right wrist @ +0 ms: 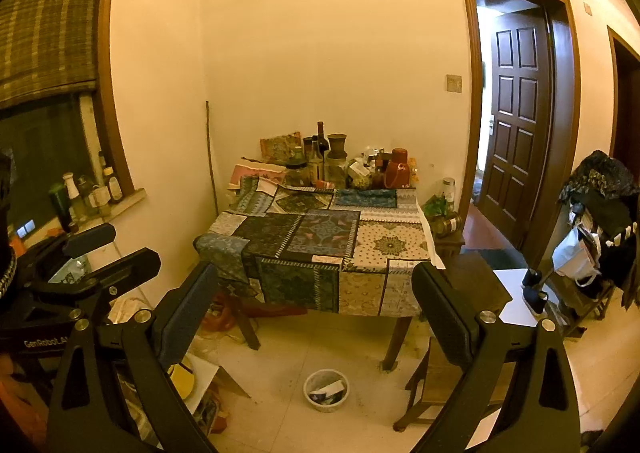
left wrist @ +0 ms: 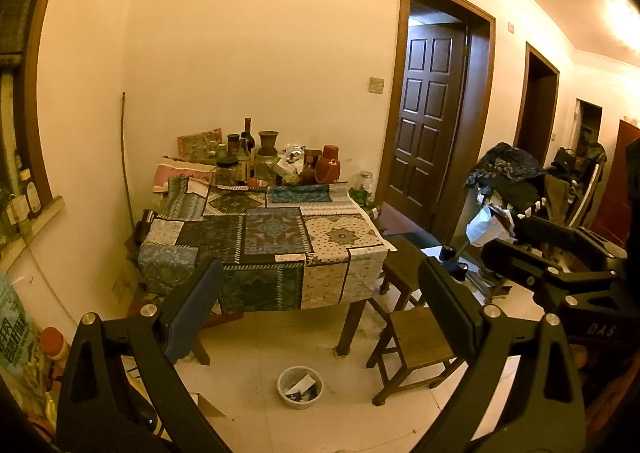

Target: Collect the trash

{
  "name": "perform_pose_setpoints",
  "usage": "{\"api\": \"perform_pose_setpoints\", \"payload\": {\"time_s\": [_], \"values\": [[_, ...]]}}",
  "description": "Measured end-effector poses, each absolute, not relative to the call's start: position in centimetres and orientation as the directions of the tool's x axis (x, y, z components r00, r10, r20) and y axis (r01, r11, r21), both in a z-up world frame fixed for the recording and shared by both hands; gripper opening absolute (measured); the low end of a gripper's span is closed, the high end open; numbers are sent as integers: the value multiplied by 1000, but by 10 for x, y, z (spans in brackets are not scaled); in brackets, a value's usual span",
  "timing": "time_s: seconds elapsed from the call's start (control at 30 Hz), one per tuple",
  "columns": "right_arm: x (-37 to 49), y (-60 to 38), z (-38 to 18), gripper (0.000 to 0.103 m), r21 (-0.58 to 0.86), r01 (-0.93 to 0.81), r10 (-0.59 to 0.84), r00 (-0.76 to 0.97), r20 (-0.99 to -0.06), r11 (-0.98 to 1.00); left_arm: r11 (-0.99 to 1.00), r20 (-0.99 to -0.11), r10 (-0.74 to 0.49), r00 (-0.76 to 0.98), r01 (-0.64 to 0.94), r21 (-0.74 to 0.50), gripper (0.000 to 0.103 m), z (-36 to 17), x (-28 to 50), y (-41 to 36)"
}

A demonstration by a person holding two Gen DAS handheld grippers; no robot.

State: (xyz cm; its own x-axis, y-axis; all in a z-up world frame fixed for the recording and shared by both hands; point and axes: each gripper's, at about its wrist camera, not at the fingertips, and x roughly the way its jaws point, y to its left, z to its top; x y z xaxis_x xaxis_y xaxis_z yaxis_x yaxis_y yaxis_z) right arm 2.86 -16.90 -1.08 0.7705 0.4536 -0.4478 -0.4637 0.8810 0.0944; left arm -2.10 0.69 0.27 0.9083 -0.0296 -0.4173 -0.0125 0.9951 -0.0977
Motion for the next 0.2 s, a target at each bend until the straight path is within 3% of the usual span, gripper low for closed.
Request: {"api": "perform_pose_setpoints", "payload": {"time_s": [0.2], "values": [[48,-169,-14,97,109,-462,457,760,-462,880,995,-432,-24,901,-21,-99,98,-1,-9,10]]}}
